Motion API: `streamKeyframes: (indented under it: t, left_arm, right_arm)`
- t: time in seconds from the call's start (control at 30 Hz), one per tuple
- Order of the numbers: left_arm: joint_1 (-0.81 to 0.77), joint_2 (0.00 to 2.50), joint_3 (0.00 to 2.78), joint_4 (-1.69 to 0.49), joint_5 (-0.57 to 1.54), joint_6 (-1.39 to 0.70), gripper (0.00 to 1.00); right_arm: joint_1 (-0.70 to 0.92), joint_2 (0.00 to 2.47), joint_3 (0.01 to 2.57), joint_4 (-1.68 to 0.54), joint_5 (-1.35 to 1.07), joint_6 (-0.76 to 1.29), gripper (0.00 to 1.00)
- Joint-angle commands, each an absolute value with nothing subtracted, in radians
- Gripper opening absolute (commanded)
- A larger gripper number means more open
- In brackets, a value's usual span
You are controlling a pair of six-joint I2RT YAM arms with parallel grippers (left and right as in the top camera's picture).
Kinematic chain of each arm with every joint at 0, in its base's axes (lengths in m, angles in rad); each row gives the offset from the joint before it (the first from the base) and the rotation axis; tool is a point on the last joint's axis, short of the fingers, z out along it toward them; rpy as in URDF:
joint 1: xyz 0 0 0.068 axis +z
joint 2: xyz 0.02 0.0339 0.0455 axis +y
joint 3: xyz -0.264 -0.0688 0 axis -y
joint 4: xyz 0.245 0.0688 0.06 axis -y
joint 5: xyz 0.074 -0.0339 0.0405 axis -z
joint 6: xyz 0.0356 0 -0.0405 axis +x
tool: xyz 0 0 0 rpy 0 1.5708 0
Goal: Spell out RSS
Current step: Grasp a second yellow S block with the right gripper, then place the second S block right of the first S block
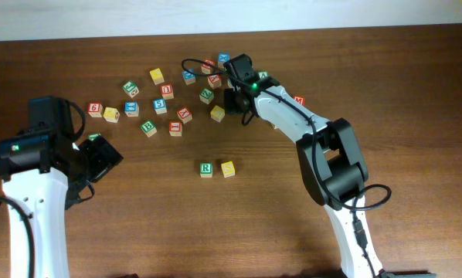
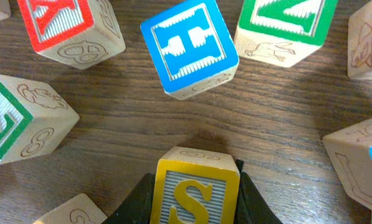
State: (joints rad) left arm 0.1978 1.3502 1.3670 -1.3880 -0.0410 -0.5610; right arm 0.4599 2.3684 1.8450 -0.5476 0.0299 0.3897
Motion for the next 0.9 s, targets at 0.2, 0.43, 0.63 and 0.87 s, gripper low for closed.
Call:
streamKeyframes:
  t: [0.2, 0.43, 0.63, 0.87]
  left_arm:
    - [0.201, 1.349, 1.373, -1.386, -0.041, -0.552, 0.99]
    - [0.201, 1.349, 1.373, -1.386, -0.041, -0.552, 0.99]
    - [0.201, 1.349, 1.373, -1.386, -0.041, -0.552, 0.99]
    - [0.201, 1.349, 1.373, -1.386, -0.041, -0.552, 0.99]
  right_arm:
    - [0.465, 1.873, 1.891, -1.061, 0.034, 0.37, 0.17]
    - [0.516, 1.835, 1.665, -1.289, 0.002, 0.374, 0.17]
    - [0.566, 1.835, 1.284, -0.85, -0.079, 0.401, 0.18]
    - [0.611, 1.839, 1.174, -0.604, -0.062, 0.4, 0.2]
